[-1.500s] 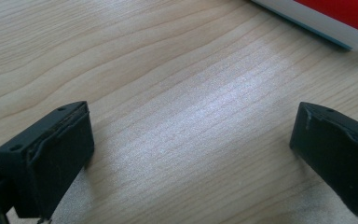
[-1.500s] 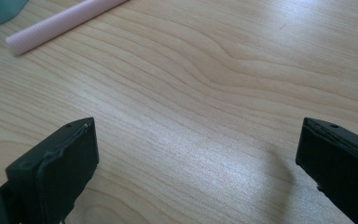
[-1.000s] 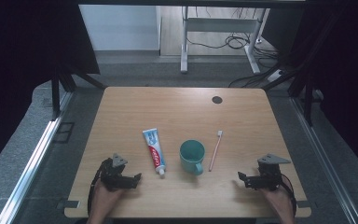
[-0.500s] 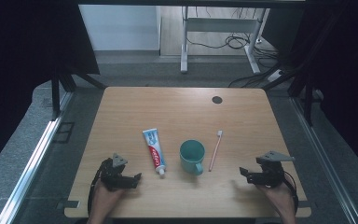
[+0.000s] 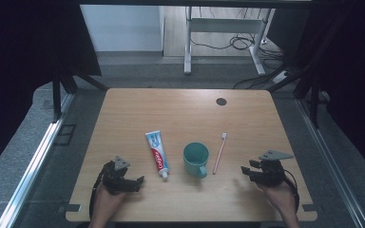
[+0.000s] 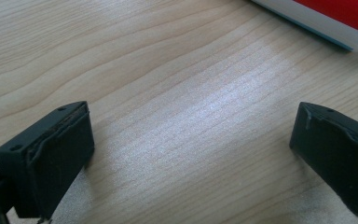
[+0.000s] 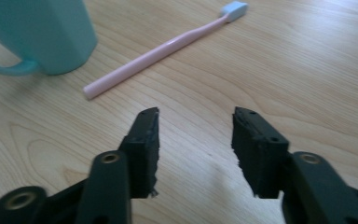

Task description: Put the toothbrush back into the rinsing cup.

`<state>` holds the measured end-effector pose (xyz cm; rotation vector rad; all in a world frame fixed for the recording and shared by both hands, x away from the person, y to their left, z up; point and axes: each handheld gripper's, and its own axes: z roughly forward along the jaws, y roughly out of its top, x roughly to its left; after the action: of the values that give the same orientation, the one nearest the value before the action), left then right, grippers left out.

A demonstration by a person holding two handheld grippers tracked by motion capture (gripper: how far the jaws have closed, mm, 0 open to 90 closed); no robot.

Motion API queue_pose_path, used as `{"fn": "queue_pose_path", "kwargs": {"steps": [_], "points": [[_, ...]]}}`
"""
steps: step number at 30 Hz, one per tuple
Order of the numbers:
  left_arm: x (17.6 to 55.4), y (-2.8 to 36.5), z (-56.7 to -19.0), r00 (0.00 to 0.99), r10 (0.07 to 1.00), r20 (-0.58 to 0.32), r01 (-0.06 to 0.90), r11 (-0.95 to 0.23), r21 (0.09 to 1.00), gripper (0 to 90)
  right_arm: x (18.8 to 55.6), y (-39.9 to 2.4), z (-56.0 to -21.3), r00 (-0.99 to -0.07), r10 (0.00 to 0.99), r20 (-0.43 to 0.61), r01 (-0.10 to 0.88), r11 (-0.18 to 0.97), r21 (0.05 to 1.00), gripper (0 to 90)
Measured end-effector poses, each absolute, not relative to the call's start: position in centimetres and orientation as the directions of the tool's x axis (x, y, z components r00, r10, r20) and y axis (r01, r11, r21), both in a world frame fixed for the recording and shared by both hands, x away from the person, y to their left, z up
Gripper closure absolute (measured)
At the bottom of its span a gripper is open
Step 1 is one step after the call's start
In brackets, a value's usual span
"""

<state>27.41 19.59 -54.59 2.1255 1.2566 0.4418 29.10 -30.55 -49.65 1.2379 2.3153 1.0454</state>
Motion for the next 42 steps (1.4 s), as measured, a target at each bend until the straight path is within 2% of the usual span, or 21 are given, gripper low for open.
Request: {"fn": "queue_pose_path", "kwargs": {"steps": [5, 15, 42], "points": [[27.4, 19.6, -54.6, 0.491, 0.871, -0.027, 0.662, -0.353, 0.661, 0.0, 29.9, -29.4, -49.8, -0.617, 0.782, 0.083, 0.581, 0.383, 0.718, 69.2], [27.4, 19.6, -54.6, 0.491, 0.871, -0.027, 0.663, -0.353, 0.661, 0.0, 31.0, -27.8, -50.2, -0.650, 0.750, 0.122, 0.595, 0.403, 0.696, 88.7], [27.4, 19.6, -54.6, 0.490, 0.871, -0.027, 0.663, -0.353, 0.661, 0.0, 33.3, -23.0, -49.9, -0.696, 0.702, 0.149, 0.580, 0.428, 0.693, 89.1]]}}
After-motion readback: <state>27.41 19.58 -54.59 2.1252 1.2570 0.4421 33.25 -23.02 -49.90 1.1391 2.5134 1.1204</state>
